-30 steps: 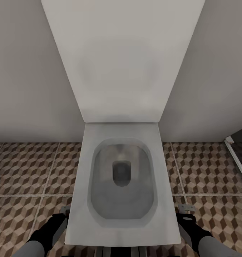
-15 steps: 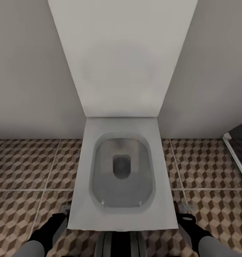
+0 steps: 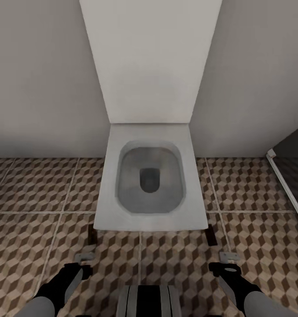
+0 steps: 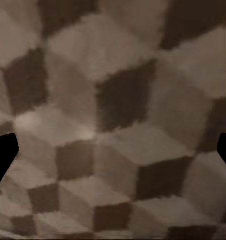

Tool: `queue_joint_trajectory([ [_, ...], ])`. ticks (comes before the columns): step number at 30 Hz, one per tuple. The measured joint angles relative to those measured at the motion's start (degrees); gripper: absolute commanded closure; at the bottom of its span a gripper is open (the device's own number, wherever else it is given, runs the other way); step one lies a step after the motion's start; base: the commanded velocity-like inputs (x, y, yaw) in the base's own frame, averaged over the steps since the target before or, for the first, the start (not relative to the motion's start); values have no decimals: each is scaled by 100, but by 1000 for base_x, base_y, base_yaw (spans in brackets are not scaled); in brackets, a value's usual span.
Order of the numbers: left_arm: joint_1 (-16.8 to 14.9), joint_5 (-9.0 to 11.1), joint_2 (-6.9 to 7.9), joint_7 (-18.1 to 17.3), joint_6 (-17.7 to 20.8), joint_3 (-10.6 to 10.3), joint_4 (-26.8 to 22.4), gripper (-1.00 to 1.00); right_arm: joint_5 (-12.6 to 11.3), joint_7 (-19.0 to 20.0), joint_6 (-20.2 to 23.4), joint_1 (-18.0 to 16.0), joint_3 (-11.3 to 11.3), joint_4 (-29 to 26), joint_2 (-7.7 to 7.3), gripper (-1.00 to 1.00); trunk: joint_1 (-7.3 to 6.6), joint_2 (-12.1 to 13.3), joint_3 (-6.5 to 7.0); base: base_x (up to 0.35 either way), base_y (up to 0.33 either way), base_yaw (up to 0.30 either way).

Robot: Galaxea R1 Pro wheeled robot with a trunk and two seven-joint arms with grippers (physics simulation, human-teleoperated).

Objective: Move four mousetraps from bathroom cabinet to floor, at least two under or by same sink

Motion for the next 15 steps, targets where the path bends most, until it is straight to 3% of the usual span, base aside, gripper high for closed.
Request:
queue_joint_trajectory([
  [15, 0, 0, 1, -4, -7, 0, 0, -100, 7, 0, 0, 0, 0, -1, 9, -100, 0, 0, 0, -346, 0, 0],
])
